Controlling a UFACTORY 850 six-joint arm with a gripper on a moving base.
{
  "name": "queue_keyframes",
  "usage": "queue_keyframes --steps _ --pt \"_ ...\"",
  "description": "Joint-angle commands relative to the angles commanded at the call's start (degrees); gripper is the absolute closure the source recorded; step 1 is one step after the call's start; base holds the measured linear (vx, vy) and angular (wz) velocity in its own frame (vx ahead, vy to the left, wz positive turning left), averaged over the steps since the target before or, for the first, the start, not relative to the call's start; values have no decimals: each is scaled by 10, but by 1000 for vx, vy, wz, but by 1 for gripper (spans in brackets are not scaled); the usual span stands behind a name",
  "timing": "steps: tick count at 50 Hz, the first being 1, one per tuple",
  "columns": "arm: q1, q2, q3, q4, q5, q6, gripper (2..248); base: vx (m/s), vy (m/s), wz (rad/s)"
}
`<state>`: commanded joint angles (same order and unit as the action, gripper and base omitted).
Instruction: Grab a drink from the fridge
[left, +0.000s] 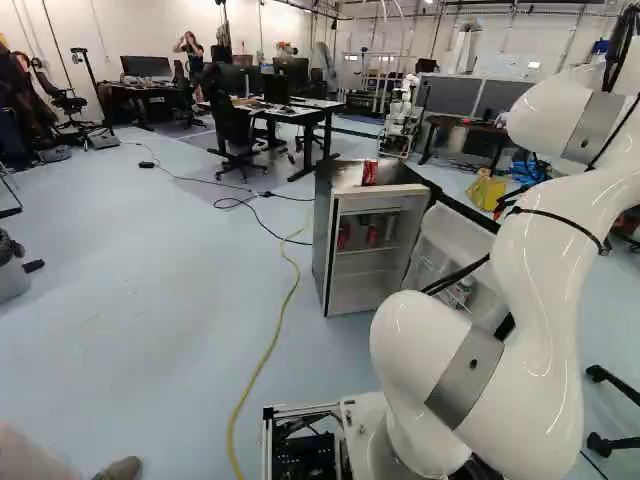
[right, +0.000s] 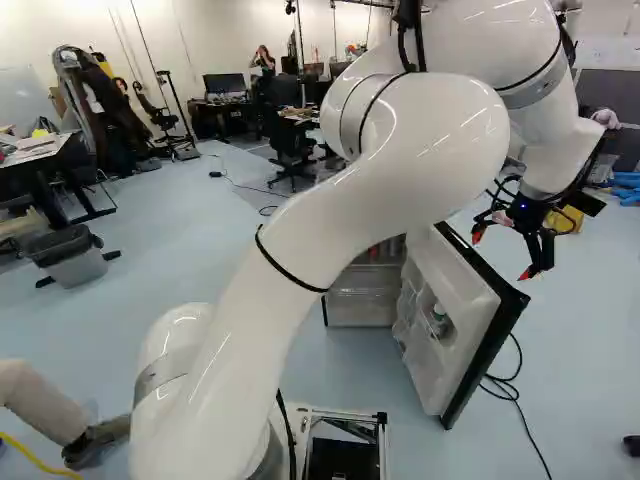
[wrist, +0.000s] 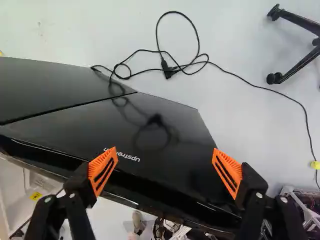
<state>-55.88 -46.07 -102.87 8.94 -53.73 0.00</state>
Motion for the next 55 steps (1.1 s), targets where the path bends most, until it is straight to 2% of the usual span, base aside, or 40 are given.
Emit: queue_keyframes --steps 55 --pt "23 64 105 0 0 0 3 0 0 0"
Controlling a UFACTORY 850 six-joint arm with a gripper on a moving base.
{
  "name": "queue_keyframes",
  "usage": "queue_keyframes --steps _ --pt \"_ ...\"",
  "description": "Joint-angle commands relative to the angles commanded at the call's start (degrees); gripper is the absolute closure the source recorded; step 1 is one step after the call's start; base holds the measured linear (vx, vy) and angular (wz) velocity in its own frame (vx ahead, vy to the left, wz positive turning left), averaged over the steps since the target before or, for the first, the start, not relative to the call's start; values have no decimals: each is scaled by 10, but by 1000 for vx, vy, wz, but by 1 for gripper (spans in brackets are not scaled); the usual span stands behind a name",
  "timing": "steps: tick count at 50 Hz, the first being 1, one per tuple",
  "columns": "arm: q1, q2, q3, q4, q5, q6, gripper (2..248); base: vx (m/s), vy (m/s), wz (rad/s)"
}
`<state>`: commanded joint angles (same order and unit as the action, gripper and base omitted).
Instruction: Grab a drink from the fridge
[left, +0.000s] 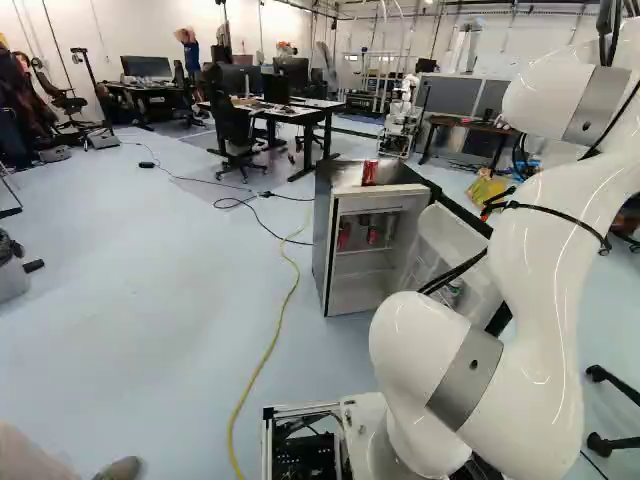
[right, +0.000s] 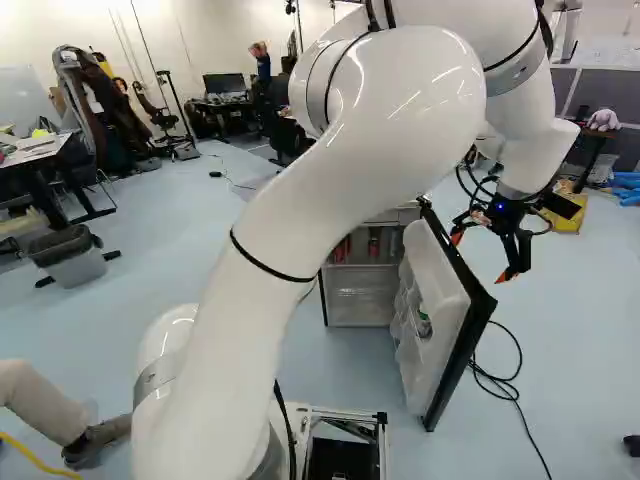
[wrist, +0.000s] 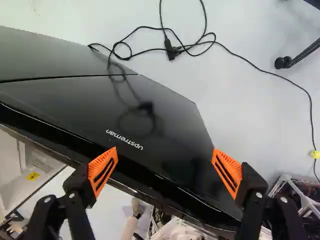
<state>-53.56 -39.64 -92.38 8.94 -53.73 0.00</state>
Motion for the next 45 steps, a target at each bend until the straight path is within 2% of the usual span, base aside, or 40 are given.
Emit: queue_keyframes --steps 45 --pt "32 53 85 0 0 0 3 0 0 0"
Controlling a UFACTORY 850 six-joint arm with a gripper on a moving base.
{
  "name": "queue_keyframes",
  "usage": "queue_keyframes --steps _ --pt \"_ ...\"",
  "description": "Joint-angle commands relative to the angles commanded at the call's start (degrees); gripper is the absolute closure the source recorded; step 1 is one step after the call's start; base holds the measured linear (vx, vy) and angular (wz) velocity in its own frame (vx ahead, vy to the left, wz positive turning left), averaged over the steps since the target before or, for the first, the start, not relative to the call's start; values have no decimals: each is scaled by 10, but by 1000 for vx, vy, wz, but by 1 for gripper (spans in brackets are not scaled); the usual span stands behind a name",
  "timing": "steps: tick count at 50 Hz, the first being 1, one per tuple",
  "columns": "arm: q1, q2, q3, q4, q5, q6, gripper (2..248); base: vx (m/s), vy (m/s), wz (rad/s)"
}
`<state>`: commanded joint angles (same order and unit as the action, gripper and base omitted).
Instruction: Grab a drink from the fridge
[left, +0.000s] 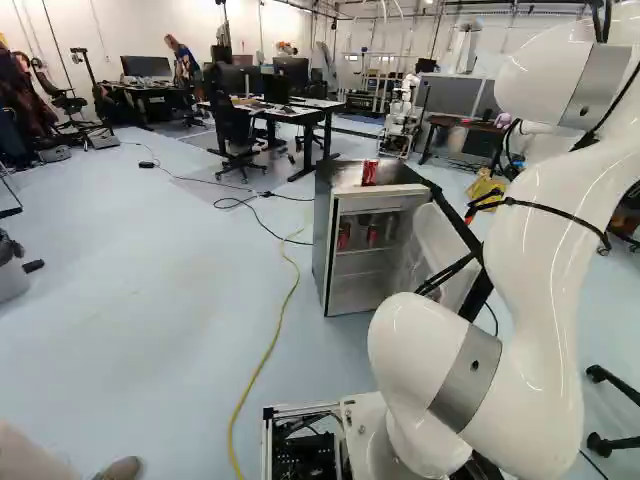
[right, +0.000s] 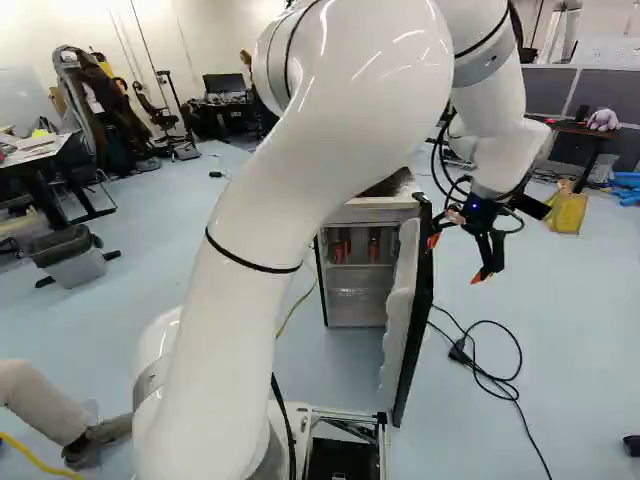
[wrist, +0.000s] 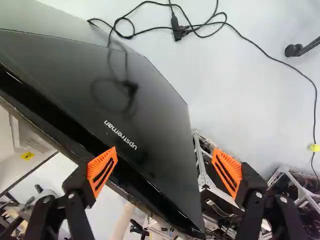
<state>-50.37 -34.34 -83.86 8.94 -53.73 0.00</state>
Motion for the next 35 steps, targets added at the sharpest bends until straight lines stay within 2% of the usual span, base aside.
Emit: queue_keyframes --steps 35 --pt "35 35 56 0 0 0 3 0 0 0"
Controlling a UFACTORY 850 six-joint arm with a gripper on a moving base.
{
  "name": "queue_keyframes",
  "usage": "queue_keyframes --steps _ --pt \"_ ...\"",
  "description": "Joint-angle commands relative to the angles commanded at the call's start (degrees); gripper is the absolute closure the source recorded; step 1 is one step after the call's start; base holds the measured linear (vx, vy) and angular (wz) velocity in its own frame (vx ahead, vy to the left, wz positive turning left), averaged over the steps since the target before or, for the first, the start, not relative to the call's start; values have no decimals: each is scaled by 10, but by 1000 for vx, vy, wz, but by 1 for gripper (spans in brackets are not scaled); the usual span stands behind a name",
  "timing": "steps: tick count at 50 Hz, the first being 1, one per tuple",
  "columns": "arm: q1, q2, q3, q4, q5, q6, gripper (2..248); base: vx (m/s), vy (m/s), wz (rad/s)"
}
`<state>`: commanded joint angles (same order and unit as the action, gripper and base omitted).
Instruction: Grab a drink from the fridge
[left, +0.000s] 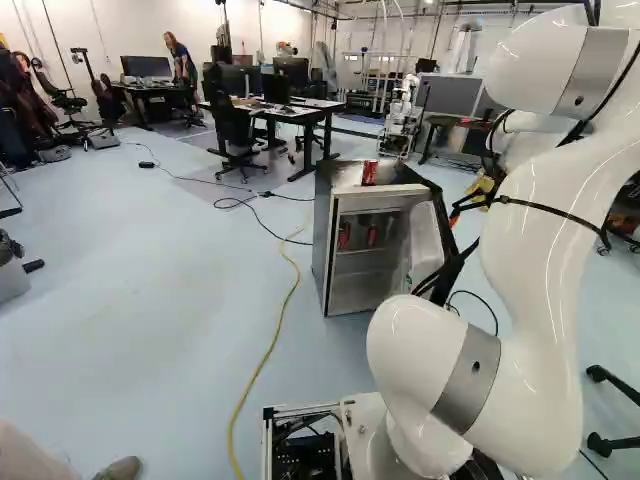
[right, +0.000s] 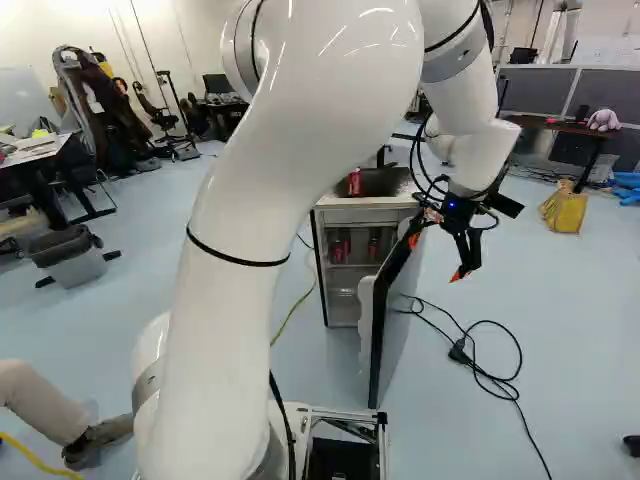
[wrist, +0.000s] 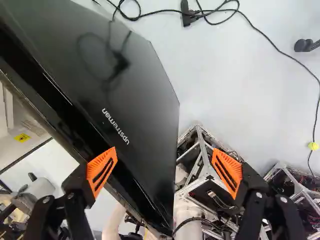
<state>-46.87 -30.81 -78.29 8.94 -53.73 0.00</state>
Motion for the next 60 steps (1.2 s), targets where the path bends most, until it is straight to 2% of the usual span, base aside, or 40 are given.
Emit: queue_keyframes --steps 60 --pt "74 50 78 0 0 0 3 0 0 0"
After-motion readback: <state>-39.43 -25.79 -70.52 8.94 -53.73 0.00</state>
